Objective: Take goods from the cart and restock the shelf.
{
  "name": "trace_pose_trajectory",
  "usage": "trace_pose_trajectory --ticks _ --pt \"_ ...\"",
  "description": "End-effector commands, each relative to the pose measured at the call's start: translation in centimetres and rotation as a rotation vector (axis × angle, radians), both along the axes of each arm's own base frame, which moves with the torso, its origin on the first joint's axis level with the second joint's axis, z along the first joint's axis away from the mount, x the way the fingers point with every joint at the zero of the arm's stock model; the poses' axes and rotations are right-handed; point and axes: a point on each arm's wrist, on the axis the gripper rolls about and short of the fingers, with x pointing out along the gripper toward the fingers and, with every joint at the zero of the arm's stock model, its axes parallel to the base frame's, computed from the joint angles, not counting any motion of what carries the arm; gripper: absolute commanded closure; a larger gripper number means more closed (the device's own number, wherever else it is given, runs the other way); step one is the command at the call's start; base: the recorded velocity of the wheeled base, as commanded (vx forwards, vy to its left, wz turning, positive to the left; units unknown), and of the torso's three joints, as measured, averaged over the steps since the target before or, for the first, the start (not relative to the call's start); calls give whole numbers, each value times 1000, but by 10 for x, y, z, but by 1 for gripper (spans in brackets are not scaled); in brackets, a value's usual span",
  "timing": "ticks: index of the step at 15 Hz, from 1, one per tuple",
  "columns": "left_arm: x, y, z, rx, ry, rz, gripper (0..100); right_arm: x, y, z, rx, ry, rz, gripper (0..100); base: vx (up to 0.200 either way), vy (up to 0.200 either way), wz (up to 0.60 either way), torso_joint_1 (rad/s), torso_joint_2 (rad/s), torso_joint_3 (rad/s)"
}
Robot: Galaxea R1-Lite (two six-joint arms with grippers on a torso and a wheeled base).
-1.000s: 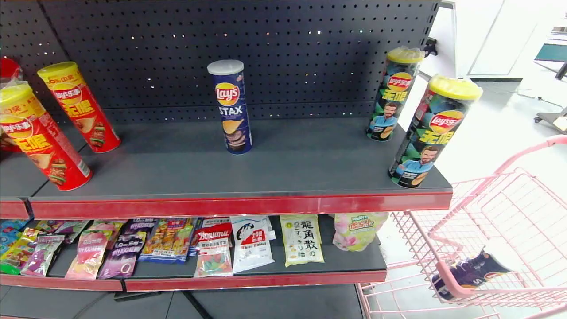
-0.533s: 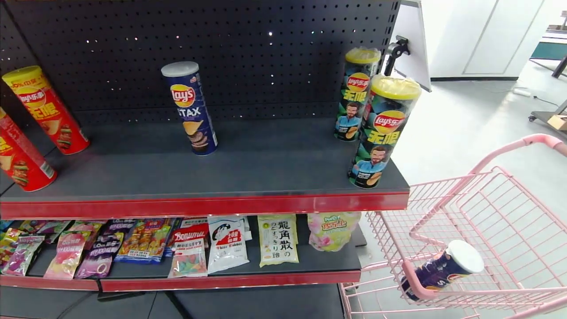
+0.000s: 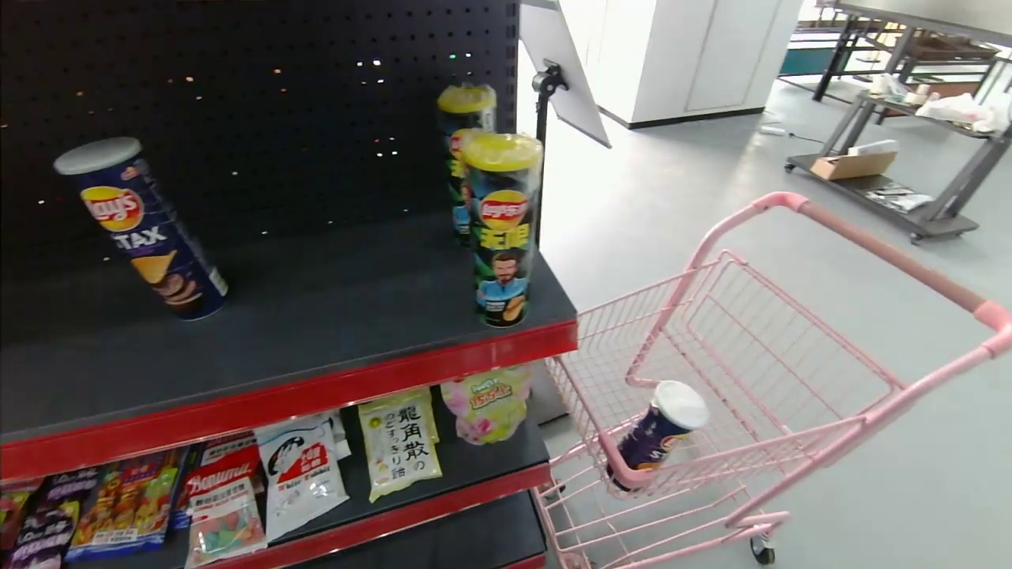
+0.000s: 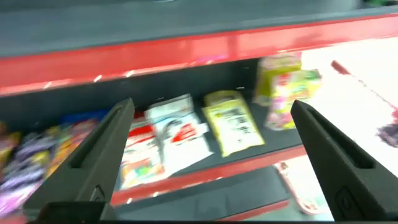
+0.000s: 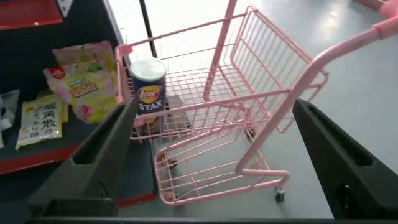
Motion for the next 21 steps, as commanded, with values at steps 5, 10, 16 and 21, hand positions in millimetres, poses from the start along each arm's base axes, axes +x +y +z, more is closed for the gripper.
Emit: trace_pose_trajectory --ticks 5,10,16,21 --pt "0 0 0 0 1 1 0 0 0 0 0 1 -1 0 0 0 -120 0 0 0" --pt "0 0 0 0 1 1 0 0 0 0 2 1 -2 0 0 0 0 -60 156 95" --pt "0 0 0 0 1 -1 0 0 0 0 2 1 -4 0 0 0 0 -150 422 266" --pt "0 0 0 -2 1 1 0 0 0 0 2 1 -5 0 0 0 0 -174 547 366"
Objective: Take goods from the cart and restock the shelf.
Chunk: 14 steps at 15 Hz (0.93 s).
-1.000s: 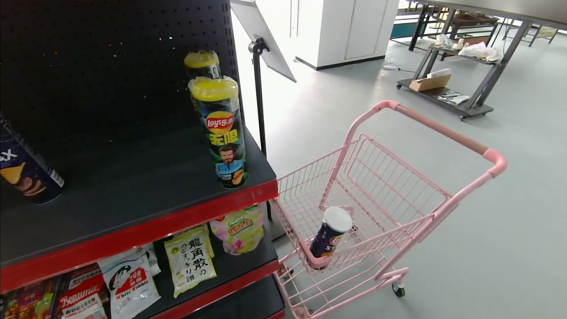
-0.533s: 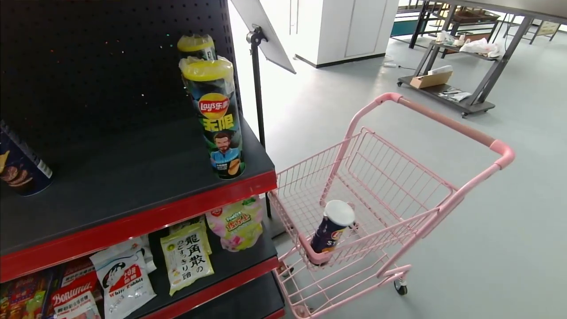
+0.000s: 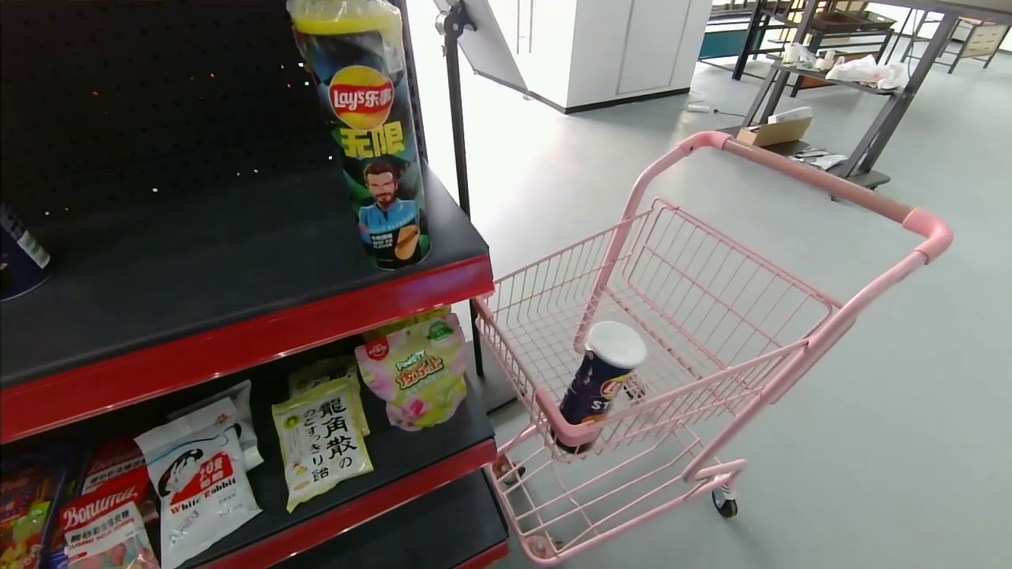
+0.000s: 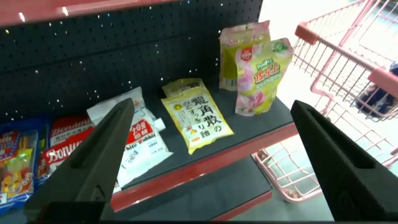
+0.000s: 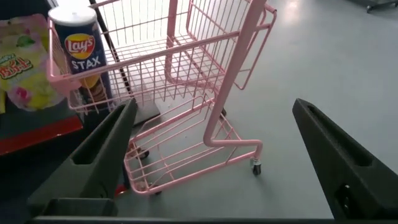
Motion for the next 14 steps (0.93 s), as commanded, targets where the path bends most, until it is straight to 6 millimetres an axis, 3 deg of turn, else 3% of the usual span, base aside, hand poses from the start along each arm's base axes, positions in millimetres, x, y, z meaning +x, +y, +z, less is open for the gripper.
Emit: trace_pose_trajectory --ticks 1,6,10,11,12,13,14 --pt "0 0 0 -1 0 1 0 0 0 0 0 0 1 0 0 0 0 -159 525 393" --pt "0 0 0 1 0 1 0 0 0 0 -2 0 2 0 0 0 0 -124 504 373" --pt "0 0 0 -1 0 1 0 2 0 1 -12 21 -14 0 0 0 0 -32 149 110" --pt "0 0 0 -1 0 1 0 -1 0 10 -14 -16 -8 0 0 0 0 0 0 0" --pt "0 0 0 -1 0 1 0 1 0 65 8 -44 23 0 0 0 0 0 0 0" --pt "0 0 0 -1 0 1 0 34 1 149 161 -20 46 0 0 0 0 0 0 0" --pt "0 0 0 1 0 1 0 63 4 188 248 10 119 0 0 0 0 0 0 0"
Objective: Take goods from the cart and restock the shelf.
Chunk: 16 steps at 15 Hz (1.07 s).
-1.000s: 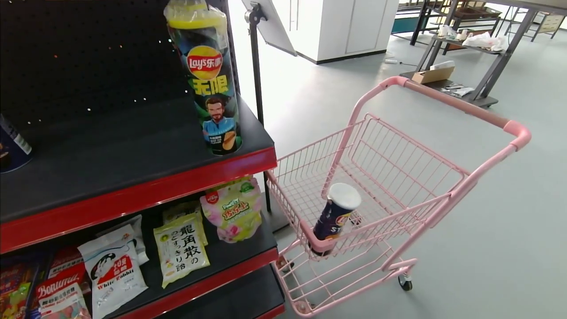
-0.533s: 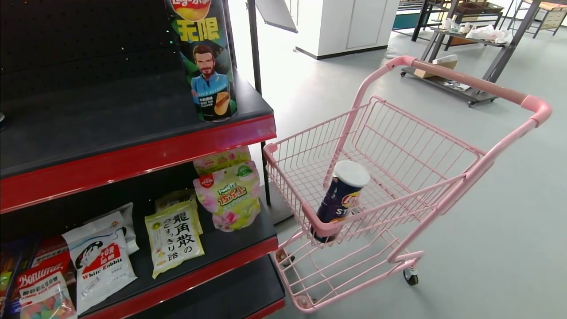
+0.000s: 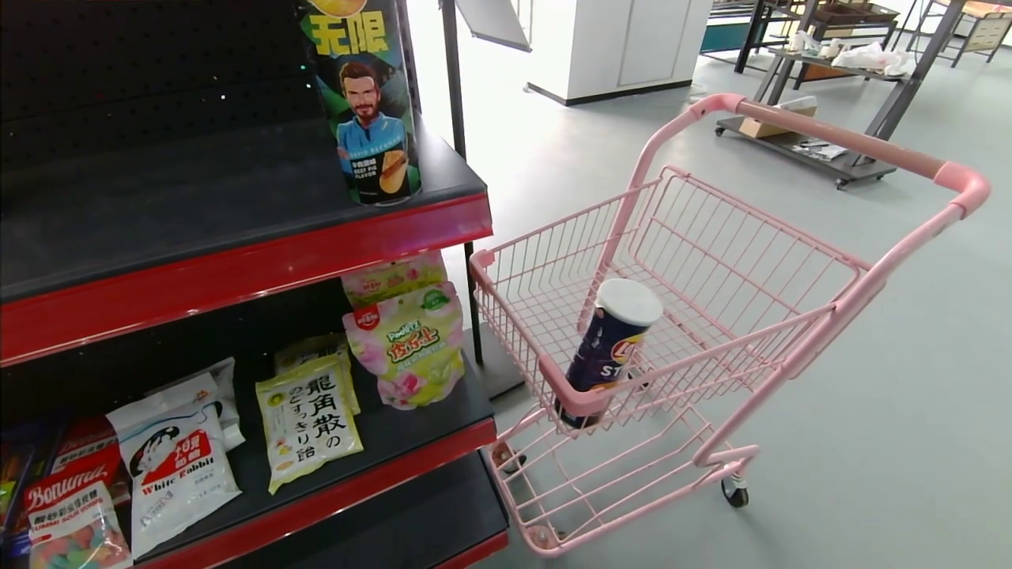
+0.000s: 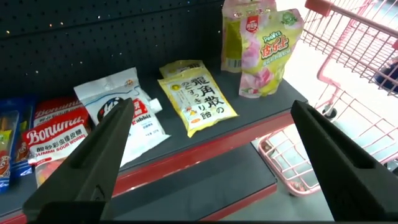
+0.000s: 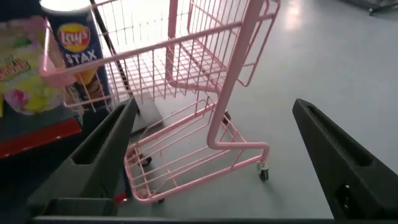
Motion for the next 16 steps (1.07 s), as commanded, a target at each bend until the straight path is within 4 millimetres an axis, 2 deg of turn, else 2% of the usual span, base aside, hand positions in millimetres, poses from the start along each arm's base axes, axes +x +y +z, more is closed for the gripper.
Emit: trace_pose_trajectory --ticks 1,2,3,4,5,6,7,8,11,16 --pt "0 0 0 0 1 0 0 90 8 142 70 135 196 0 0 0 0 0 0 0" --pt "0 0 0 0 1 0 0 116 14 141 40 159 245 0 0 0 0 0 0 0" --pt "0 0 0 0 1 0 0 130 18 140 55 168 278 0 0 0 0 0 0 0" --pt "0 0 0 0 1 0 0 167 31 132 93 229 389 0 0 0 0 0 0 0" --pt "0 0 0 0 1 0 0 191 36 119 99 285 447 0 0 0 0 0 0 0" --pt "0 0 0 2 -1 0 0 203 39 111 104 310 487 0 0 0 0 0 0 0" --pt "0 0 0 0 1 0 0 227 45 94 114 335 595 0 0 0 0 0 0 0" --pt "0 0 0 0 -1 0 0 240 47 82 113 335 646 0 0 0 0 0 0 0" --pt "0 0 0 0 -1 0 0 260 53 54 72 350 731 0 0 0 0 0 0 0" --pt "0 0 0 2 1 0 0 266 74 41 40 387 829 0 0 0 0 0 0 0"
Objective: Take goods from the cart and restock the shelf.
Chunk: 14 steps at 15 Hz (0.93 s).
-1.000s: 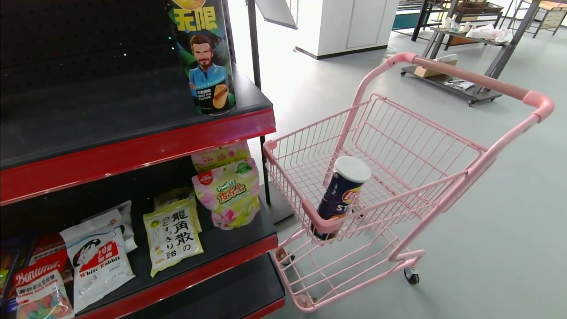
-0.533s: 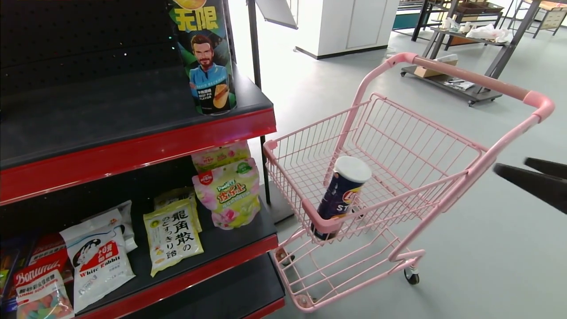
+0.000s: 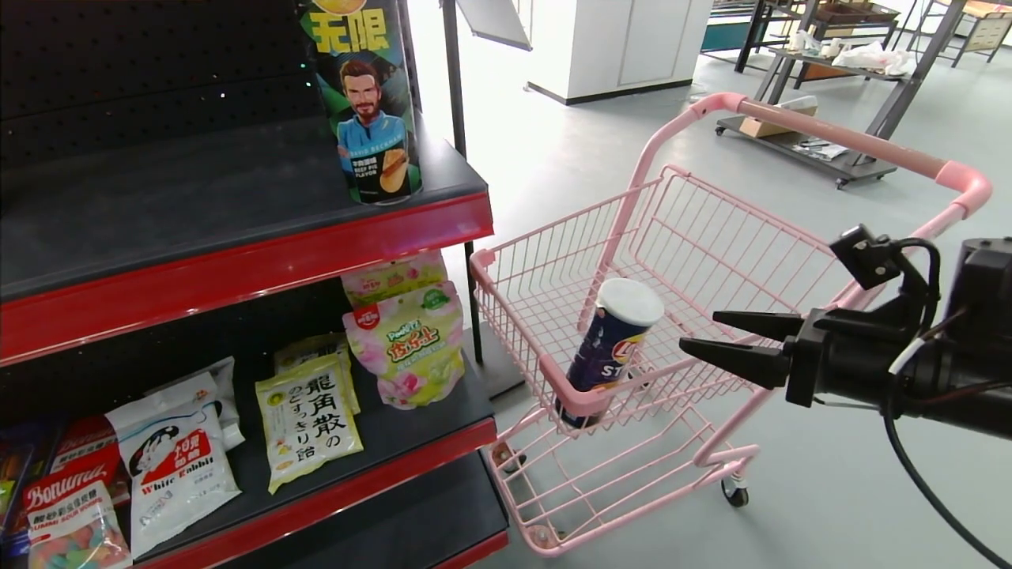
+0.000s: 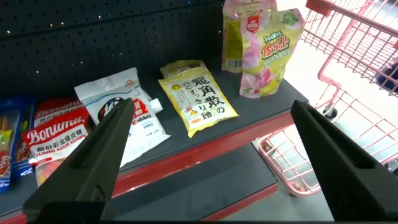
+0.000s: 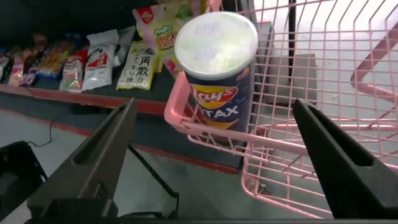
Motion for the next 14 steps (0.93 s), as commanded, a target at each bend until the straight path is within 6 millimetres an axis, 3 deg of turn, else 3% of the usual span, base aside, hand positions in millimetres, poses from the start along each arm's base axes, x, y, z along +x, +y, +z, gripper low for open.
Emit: trace_pose_trajectory --ticks 1,14 --pt "0 0 0 -1 0 0 0 8 11 -15 -16 56 39 0 0 0 0 0 0 0" --pt "0 0 0 1 0 2 0 69 37 -46 -17 32 57 0 0 0 0 0 0 0"
